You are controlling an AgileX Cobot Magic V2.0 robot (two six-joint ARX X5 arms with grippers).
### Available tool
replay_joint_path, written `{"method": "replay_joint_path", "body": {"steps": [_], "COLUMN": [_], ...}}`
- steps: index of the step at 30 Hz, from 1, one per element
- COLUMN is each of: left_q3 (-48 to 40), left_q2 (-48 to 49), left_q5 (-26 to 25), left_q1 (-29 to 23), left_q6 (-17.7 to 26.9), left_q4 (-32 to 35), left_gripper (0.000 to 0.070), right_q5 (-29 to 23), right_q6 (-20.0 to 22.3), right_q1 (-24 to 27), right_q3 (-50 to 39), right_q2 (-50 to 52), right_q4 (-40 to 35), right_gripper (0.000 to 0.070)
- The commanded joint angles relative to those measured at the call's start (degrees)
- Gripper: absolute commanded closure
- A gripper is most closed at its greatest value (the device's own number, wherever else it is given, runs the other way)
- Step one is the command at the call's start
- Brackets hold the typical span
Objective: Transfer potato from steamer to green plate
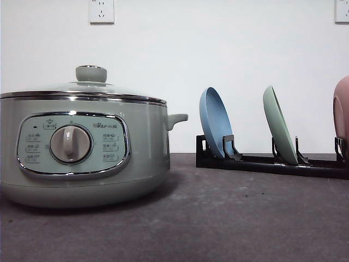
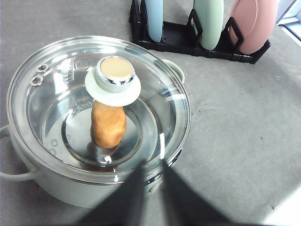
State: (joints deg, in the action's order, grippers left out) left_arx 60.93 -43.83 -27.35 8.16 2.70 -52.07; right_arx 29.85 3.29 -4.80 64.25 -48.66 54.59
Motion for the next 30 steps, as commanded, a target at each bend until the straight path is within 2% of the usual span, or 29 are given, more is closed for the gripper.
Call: {"method": "replay_joint_path", "body": {"steps": [1, 4, 6, 15, 19, 25, 30], "left_q3": [1.3, 1.3, 1.3, 1.3, 1.3, 1.3, 1.3], "left_q2": [-0.3, -0.3, -0.3, -0.3, -0.3, -0.3, -0.3], "left_q5": [-0.3, -0.3, -0.3, -0.3, -0.3, -0.3, -0.3], "left_q1": [0.1, 0.1, 0.1, 0.1, 0.1, 0.1, 0.1], "left_q6": [0.9, 0.7, 0.7, 0.7, 0.7, 0.7, 0.7], "left_q4": [0.7, 0.7, 0.7, 0.7, 0.6, 0.7, 0.6], "left_gripper": [0.0397, 0.0096, 0.0031, 0.0027, 0.0028, 0.0028, 0.0028], "right_q5": [0.1, 0.0, -0.1, -0.1, -0.1, -0.2, -2.3], "right_q6": [0.7, 0.1, 0.0, -0.9, -4.1, -10.9, -13.5], "right_q1": [-0.1, -0.1, -0.1, -0.1, -0.1, -0.1, -0.1], "right_q3": [1.2, 1.2, 1.2, 1.2, 1.2, 2.0, 5.8], "right_q2": [-0.3, -0.3, -0.3, -0.3, -0.3, -2.0, -7.7], "right_q4": [-0.4, -0.4, -0.4, -0.5, -2.1, -8.5, -11.6], "right_gripper": [0.0505, 0.0194, 0.0149, 0.0149, 0.0150, 0.0151, 0.0151]}}
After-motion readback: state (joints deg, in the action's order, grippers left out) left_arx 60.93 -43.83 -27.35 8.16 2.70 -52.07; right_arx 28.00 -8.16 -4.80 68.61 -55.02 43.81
